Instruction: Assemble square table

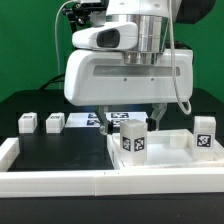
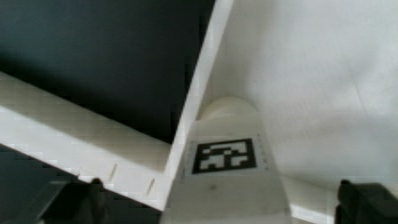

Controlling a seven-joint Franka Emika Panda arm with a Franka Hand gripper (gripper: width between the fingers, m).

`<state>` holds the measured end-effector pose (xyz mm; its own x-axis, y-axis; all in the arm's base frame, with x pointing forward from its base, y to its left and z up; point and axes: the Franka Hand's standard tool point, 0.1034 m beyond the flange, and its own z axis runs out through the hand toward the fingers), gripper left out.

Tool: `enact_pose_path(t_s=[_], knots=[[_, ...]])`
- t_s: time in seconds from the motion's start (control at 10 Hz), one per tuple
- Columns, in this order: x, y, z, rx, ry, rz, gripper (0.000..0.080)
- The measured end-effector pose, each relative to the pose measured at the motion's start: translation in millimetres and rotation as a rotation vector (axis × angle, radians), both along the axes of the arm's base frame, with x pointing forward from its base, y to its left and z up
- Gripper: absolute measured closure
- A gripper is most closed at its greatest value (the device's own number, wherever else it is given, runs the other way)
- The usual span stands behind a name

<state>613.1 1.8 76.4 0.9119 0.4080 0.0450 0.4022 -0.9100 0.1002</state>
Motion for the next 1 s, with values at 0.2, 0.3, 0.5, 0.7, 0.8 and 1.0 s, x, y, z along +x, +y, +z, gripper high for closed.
enact_pose_path(t_s=[0.2,0.3,0.5,0.7,0.8,1.0], knots=[[0.0,-0.3,0.0,0.0,0.0,0.005,0.0275],[0.0,-0.4,0.0,0.0,0.0,0.005,0.0412],[0.0,-0.2,0.2,0.002,-0.001,-0.017,0.0504],[0.0,-0.1,0.2,0.006,-0.004,-0.054,0.0504],[-0.1,0.2,0.1,0.014,-0.01,-0.138,0.0504],[0.1,-2.2,0.4,0.029,-0.022,-0.296,0.0504]])
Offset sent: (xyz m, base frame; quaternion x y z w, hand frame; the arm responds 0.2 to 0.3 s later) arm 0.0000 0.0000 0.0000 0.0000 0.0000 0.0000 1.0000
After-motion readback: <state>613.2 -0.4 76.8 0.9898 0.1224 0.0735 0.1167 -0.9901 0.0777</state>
